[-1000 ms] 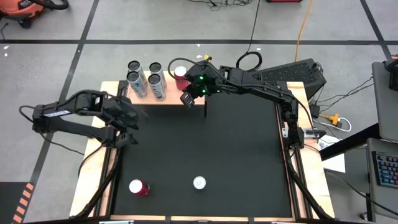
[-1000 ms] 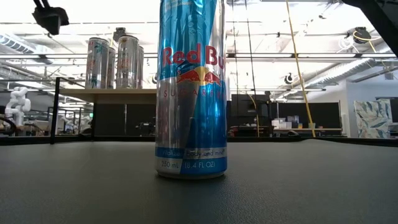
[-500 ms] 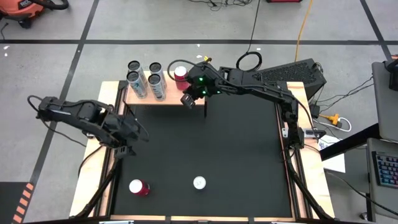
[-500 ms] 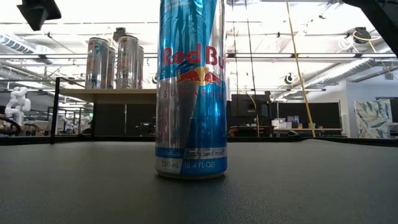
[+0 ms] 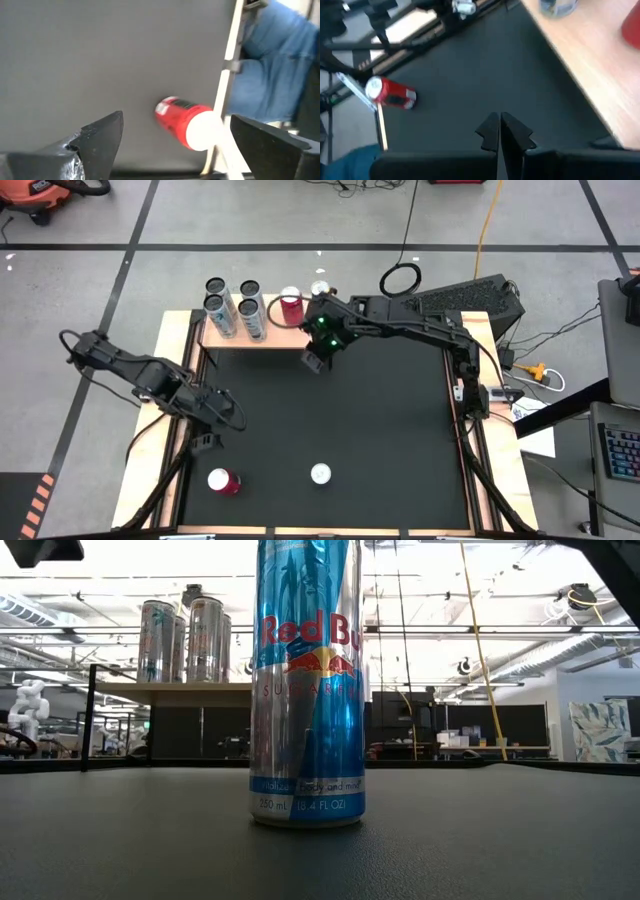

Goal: Place canned beverage on shelf
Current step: Put the red black soda can aligned with the red black soda can on the shelf

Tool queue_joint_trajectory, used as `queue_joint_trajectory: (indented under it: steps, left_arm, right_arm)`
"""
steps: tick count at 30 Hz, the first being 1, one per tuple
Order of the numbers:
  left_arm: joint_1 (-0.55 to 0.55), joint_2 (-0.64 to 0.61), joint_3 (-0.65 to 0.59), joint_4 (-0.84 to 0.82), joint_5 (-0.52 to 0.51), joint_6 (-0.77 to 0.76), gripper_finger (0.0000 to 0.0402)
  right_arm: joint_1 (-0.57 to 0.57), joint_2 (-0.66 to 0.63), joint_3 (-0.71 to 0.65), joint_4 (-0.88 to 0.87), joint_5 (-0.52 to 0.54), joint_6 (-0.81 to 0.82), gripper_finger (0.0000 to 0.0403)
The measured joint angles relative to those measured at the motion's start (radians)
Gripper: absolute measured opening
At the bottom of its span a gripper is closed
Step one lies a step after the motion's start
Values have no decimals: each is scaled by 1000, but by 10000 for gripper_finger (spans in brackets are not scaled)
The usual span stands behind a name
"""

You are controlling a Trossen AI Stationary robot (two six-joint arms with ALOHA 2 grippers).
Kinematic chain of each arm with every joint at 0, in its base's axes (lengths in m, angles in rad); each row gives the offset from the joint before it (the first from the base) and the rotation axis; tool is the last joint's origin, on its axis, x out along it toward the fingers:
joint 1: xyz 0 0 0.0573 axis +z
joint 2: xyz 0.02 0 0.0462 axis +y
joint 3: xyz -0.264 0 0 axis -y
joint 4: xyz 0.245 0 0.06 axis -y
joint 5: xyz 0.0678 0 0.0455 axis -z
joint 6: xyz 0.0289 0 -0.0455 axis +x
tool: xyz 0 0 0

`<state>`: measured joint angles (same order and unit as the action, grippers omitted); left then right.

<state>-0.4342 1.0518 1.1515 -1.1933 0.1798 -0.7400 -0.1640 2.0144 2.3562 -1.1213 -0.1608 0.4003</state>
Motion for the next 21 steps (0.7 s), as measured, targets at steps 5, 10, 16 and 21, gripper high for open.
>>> queue_joint_trajectory:
  steps: [5, 10, 16, 21]
  left_arm:
    - [-75, 38, 0, 33, 12, -55, 373]
    - [-161, 95, 0, 33, -81, -142, 373]
    - [-261, 189, 0, 34, -87, -253, 373]
    - [-327, 270, 0, 35, -87, -275, 373]
  right_arm:
    - [29, 0, 0, -93, 0, -31, 0]
    - [55, 0, 0, -125, 2, -38, 0]
    - [75, 0, 0, -125, 2, -30, 0]
    - [81, 0, 0, -125, 2, -43, 0]
